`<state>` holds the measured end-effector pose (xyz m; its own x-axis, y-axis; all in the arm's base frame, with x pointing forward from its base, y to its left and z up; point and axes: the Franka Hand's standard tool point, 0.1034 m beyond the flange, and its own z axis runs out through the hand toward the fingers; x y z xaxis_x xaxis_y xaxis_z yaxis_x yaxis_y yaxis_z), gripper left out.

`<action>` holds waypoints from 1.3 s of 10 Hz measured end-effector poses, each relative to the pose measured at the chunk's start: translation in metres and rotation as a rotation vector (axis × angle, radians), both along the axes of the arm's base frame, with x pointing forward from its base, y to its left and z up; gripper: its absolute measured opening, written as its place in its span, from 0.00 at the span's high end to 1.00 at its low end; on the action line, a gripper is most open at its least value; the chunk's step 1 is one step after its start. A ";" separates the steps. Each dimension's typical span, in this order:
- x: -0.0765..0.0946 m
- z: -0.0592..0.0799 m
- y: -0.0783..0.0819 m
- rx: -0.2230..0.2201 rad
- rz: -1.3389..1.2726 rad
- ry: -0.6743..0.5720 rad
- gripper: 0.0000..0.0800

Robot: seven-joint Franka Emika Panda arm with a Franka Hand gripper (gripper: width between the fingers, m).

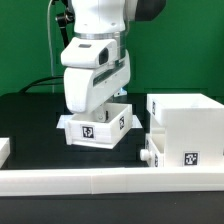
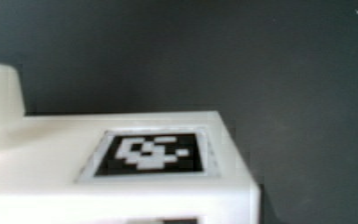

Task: Assemble drawer

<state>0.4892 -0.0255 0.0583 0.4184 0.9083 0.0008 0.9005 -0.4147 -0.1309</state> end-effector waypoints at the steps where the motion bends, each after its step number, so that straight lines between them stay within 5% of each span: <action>1: 0.000 0.000 -0.001 0.005 0.076 -0.003 0.94; 4: 0.012 0.001 -0.005 0.005 0.452 -0.031 0.94; 13: 0.029 -0.002 0.001 -0.015 0.473 -0.098 0.94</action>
Offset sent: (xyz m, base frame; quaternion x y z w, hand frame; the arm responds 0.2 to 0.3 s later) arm 0.0243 -0.0005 0.0075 -0.0425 -0.0327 -0.3358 0.9404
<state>0.5178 -0.0247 0.0559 -0.0415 0.9991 0.0048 0.9986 0.0417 -0.0327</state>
